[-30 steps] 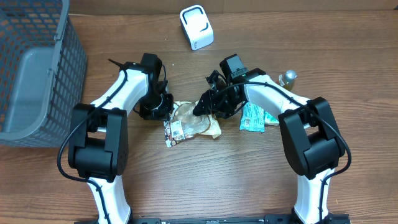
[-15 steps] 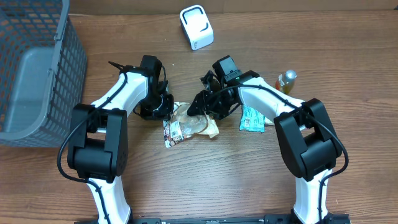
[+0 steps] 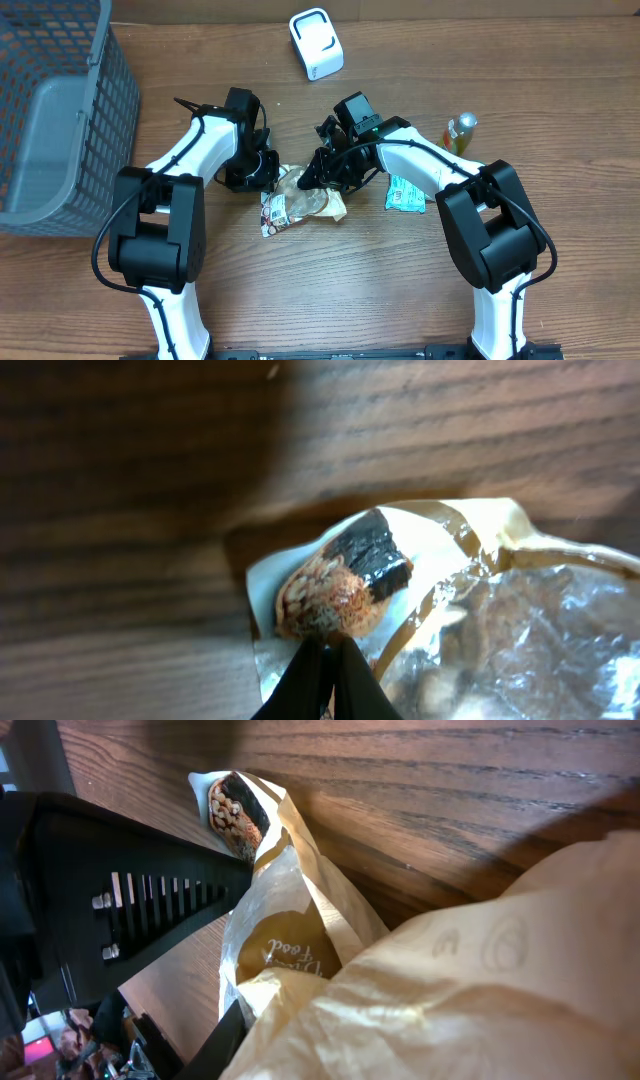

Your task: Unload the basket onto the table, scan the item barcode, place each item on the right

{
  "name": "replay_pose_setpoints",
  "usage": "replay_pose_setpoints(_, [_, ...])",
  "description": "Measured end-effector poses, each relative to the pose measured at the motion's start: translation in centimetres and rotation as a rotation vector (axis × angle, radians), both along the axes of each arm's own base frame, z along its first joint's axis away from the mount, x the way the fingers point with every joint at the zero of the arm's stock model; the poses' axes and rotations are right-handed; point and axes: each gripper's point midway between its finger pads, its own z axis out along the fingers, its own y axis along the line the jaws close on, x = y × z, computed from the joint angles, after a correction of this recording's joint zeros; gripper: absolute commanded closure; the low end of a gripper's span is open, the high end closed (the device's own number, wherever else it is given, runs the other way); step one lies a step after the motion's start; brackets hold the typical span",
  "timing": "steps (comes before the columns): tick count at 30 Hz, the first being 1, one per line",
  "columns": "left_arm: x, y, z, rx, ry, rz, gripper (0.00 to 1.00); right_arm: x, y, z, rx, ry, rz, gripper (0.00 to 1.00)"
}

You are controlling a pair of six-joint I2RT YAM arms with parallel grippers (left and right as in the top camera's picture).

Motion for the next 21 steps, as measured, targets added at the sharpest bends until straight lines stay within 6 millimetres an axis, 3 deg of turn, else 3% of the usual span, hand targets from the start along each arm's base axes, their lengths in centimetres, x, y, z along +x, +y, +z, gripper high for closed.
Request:
replay_pose_setpoints(5, [0.6,1.0,2.3,0.007,0.024,0.02,0.96,-0.3,0.4,0.4,0.035,-0.005,0.035,0.87])
replay_pose_setpoints(8, [3.0,1.9,4.7,-0.003,-0.037,0.034,0.96,-0.8,0.4,1.2,0.073,-0.009,0.072,0.87])
replay_pose_setpoints(13, [6.1,5.9,8.1,0.05,-0.154,0.098,0.93,-1.4,-0.7,4.4,0.115,-0.042,0.118,0.87])
replay_pose_setpoints(14, [6.6,6.9,8.8,0.067,-0.18,0.116,0.82,-1.6,-1.1,5.4,0.124,-0.058,0.13,0.87])
replay_pose_setpoints(16, [7.1,8.6,9.6,0.094,-0.213,0.143,0.73,-1.8,-1.4,6.9,0.139,-0.094,0.15,0.87])
replay_pose_setpoints(18, [7.3,9.9,10.0,0.111,-0.226,0.17,0.58,-2.3,-1.7,8.7,0.157,-0.139,0.18,0.87])
replay_pose_setpoints(19, [7.4,10.5,10.0,0.121,-0.227,0.181,0.38,-2.5,-1.7,9.4,0.168,-0.161,0.196,0.87])
replay_pose_setpoints(20, [7.4,11.0,10.0,0.129,-0.225,0.192,0.1,-2.7,-1.7,10.0,0.18,-0.176,0.212,0.87])
replay_pose_setpoints(21, [7.4,11.3,10.0,0.132,-0.225,0.198,0.0,-3.1,-1.7,10.6,0.199,-0.188,0.235,0.87])
